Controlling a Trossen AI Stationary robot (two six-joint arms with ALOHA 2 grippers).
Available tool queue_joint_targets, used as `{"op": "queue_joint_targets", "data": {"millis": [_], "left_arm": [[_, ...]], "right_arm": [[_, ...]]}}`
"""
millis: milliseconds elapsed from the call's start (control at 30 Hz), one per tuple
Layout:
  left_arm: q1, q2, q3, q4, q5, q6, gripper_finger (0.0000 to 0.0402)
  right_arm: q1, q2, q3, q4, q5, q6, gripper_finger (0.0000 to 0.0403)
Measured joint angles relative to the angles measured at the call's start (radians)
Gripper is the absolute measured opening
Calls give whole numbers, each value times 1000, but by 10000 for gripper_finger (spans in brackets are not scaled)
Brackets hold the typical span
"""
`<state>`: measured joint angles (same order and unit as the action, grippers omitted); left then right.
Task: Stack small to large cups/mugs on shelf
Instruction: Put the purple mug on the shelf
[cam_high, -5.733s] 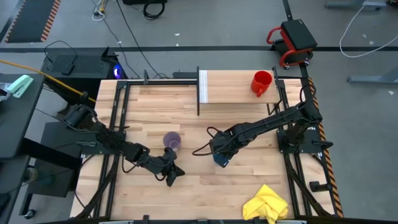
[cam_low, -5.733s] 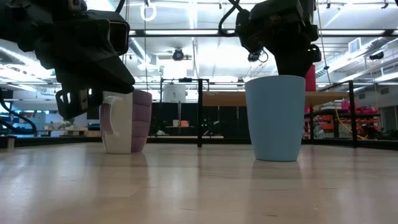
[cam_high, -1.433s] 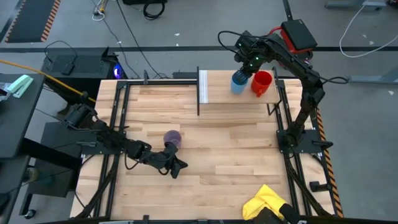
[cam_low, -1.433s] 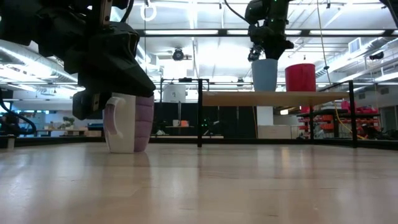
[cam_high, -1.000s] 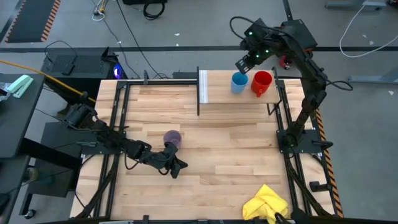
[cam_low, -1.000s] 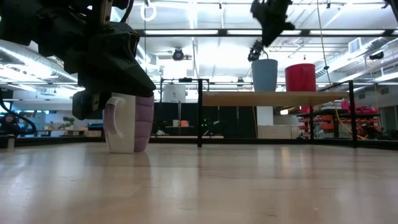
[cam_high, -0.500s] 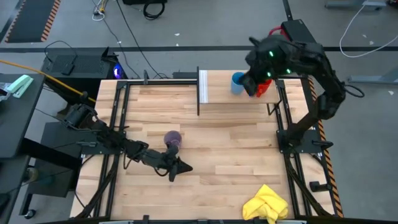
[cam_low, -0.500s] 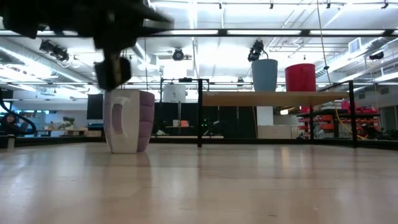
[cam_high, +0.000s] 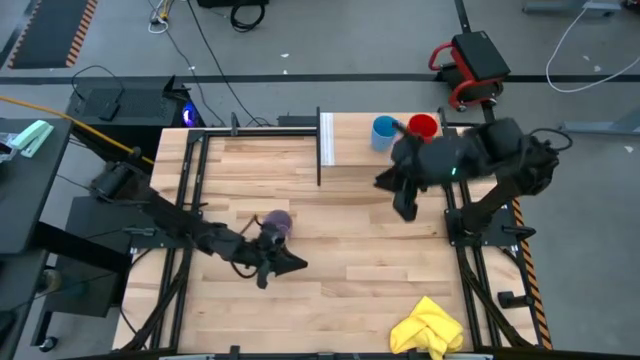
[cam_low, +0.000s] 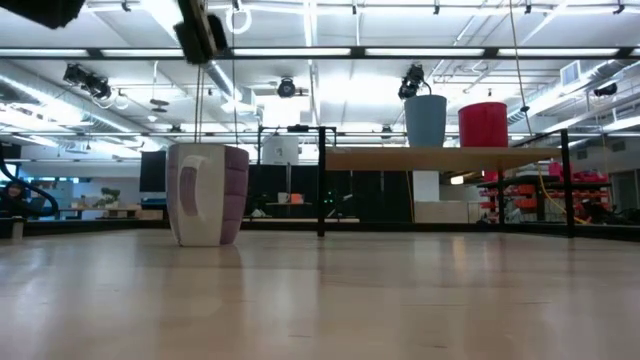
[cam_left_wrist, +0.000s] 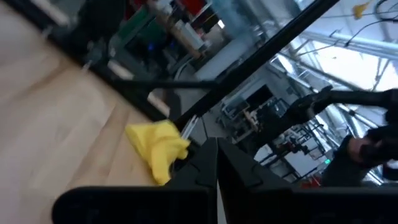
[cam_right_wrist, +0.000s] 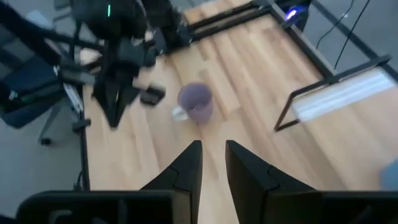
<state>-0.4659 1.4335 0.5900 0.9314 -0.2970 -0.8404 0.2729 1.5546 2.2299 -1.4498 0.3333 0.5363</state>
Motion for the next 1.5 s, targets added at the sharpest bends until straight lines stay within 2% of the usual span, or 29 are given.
{"op": "queue_joint_targets", "data": {"millis": [100, 200, 400, 600, 700, 800, 1000, 1167, 1233, 1400, 1500], "left_arm": [[-10, -80, 0, -54, -45, 57, 9], [-25, -175, 0, -206, -113, 64, 10], [-67, -339, 0, -540, -296, -46, 9], [-60, -443, 0, -681, -459, -76, 8], [-23, -478, 5, -737, -489, -68, 8], [20, -481, 78, -953, -486, -105, 7], [107, -396, 392, -1675, -369, -288, 10], [210, -303, 595, -2070, -136, -344, 11], [256, -279, 622, -2131, -46, -320, 13], [369, -255, 600, -2117, 157, -192, 34], [433, -237, 593, -2113, 214, -137, 50]], "right_arm": [[58, 9, -49, -5, 17, 54, 77], [105, 11, -127, -11, 18, 122, 77], [185, 10, -317, -9, 25, 287, 77], [224, 10, -522, 49, 33, 381, 77], [224, 10, -611, 98, 32, 415, 77], [222, 10, -685, 146, 33, 433, 77], [218, 10, -775, 207, 21, 442, 77], [219, 10, -794, 231, 21, 442, 77], [218, 10, -794, 232, 21, 442, 77], [227, 10, -794, 253, 21, 432, 77], [240, 8, -803, 281, 21, 411, 77]]}}
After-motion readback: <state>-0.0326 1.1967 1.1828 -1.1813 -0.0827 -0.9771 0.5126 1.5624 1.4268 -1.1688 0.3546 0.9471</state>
